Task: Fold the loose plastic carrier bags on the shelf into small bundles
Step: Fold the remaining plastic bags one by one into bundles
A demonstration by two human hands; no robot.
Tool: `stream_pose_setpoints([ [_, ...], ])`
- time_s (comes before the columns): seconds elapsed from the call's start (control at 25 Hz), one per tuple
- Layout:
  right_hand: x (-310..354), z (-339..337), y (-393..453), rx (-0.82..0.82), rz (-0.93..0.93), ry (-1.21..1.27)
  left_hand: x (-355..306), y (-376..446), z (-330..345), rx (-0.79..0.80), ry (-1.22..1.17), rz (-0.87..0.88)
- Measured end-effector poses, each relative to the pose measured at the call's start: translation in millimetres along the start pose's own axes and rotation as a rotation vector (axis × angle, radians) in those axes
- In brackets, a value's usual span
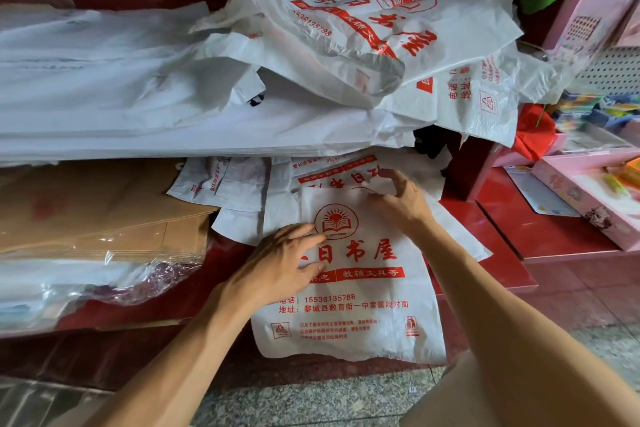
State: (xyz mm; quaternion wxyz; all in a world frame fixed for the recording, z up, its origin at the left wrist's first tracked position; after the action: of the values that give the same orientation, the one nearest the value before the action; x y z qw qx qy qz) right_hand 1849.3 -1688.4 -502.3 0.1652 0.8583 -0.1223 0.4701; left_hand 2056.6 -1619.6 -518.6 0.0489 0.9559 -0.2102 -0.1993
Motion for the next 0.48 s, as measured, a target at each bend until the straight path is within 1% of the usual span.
stream_pose_setpoints([
  [0.12, 17.8, 20.0, 3.9, 0.102, -0.069, 0.209, -0.8, -0.6, -0.8, -0.020, 0.006, 0.023],
  [0.16, 21.0, 22.3, 6.1, 0.095, -0.093, 0.241, -1.0, -0.6, -0.6, -0.024, 0.007, 0.029],
  [0.24, 16.2, 16.4, 15.7, -0.033, -0.116, 0.210, 0.1, -0.4, 1.4, -0.016, 0.021, 0.032],
  [0.28, 8.9, 12.0, 21.3, -0.118, -0.124, 0.103, 1.1, -0.2, 2.6, -0.009, 0.026, 0.030],
  [0.32, -0.4, 8.5, 26.8, -0.176, -0.124, -0.063, 1.0, -0.2, 3.1, -0.002, 0.030, 0.032],
  [0.36, -10.0, 6.2, 30.2, -0.195, -0.105, -0.235, 0.7, -0.2, 3.8, 0.001, 0.036, 0.041],
  [0.4, -18.8, 5.5, 31.9, -0.177, -0.070, -0.362, 0.2, -0.1, 3.7, -0.005, 0.043, 0.051],
  [0.44, -24.6, 6.4, 31.6, -0.144, -0.050, -0.430, 1.3, 0.4, 5.2, -0.015, 0.046, 0.056],
  [0.48, -24.4, 7.2, 28.5, -0.118, -0.077, -0.465, 2.2, 1.0, 6.7, -0.025, 0.046, 0.056],
])
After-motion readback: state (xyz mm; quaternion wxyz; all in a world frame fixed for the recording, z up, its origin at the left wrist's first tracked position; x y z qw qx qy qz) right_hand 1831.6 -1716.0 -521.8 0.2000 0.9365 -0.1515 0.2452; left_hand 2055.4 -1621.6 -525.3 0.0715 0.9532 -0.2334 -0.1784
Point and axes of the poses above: each hand's wrist, its own y-axis towards the middle knuckle, its own z-axis out of the palm, x = y × z, the point moved 8 cm from there along y, towards the middle knuckle, and after that the axes turned 13 degrees about -x, right-handed, at the moved point
